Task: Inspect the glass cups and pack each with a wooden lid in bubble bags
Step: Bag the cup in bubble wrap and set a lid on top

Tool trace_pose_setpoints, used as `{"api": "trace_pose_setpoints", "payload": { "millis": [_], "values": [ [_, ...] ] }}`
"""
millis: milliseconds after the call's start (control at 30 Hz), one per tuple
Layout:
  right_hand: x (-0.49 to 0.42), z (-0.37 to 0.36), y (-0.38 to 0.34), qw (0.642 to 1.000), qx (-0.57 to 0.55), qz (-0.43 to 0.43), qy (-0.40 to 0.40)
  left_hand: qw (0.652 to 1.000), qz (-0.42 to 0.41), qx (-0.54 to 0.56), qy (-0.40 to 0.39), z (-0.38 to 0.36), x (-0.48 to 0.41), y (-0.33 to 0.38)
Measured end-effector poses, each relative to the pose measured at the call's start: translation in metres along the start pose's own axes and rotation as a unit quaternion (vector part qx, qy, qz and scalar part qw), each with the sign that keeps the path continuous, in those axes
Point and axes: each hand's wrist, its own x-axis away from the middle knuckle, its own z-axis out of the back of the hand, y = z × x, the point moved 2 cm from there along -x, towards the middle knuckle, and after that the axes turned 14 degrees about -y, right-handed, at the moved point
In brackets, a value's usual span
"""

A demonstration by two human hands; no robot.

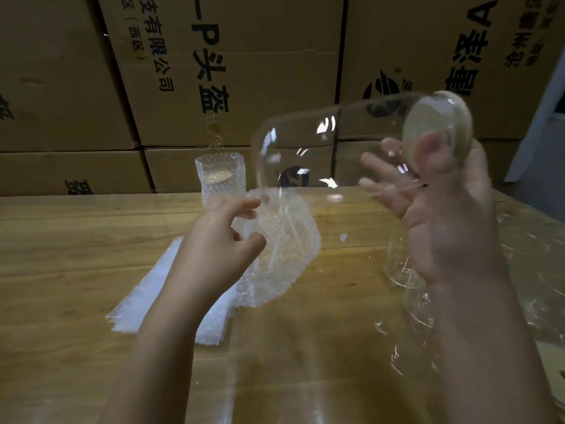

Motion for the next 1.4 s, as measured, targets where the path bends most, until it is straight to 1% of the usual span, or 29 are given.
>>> {"api": "trace_pose_setpoints", "payload": {
  "millis": [67, 133, 233, 433, 567, 667, 733, 800, 867, 933, 967, 1033, 1133, 1233, 1400],
  "values": [
    [0.0, -0.003, -0.001, 0.996, 0.041, -0.039, -0.065, 1.0, -0.018, -0.013, 0.001, -0.002, -0.002, 0.001],
    [0.001, -0.006, 0.001, 0.991, 0.089, -0.054, -0.083, 1.0, -0.016, 0.005, 0.02, -0.001, -0.004, -0.001],
    [0.002, -0.005, 0.007, 0.983, 0.16, -0.067, -0.066, 0.998, 0.016, 0.028, 0.057, 0.003, -0.002, -0.006],
    [0.004, -0.009, 0.013, 0.955, 0.291, -0.058, -0.03, 0.993, 0.051, 0.089, 0.065, 0.009, -0.003, -0.008],
    [0.007, -0.018, 0.012, 0.933, 0.353, -0.051, -0.039, 0.991, 0.033, 0.117, 0.049, 0.002, -0.003, -0.003],
    [0.011, -0.022, 0.0, 0.916, 0.398, -0.018, -0.041, 0.986, 0.002, 0.16, 0.039, -0.007, -0.004, 0.004],
    [0.014, -0.023, -0.01, 0.9, 0.434, 0.009, -0.043, 0.97, -0.019, 0.242, 0.022, -0.01, -0.005, 0.008],
    [0.016, -0.023, -0.019, 0.879, 0.473, 0.031, -0.049, 0.944, -0.033, 0.329, -0.009, -0.015, -0.006, 0.011],
    [0.019, -0.023, -0.024, 0.862, 0.502, 0.034, -0.06, 0.915, -0.024, 0.401, -0.043, -0.021, -0.007, 0.013],
    [0.02, -0.023, -0.023, 0.844, 0.53, 0.029, -0.075, 0.895, -0.008, 0.44, -0.072, -0.028, -0.009, 0.012],
    [0.019, -0.023, -0.021, 0.836, 0.542, 0.019, -0.086, 0.896, -0.002, 0.436, -0.081, -0.03, -0.01, 0.011],
    [0.016, -0.023, -0.011, 0.825, 0.554, -0.021, -0.111, 0.918, 0.009, 0.389, -0.079, -0.033, -0.012, 0.005],
    [0.01, -0.024, 0.013, 0.798, 0.574, -0.096, -0.153, 0.952, 0.021, 0.301, -0.044, -0.031, -0.016, -0.005],
    [0.008, -0.024, 0.035, 0.767, 0.593, -0.141, -0.2, 0.966, 0.024, 0.257, -0.024, -0.028, -0.018, -0.011],
    [0.007, -0.025, 0.059, 0.748, 0.594, -0.166, -0.246, 0.978, 0.027, 0.205, -0.006, -0.029, -0.02, -0.017]
  ]
}}
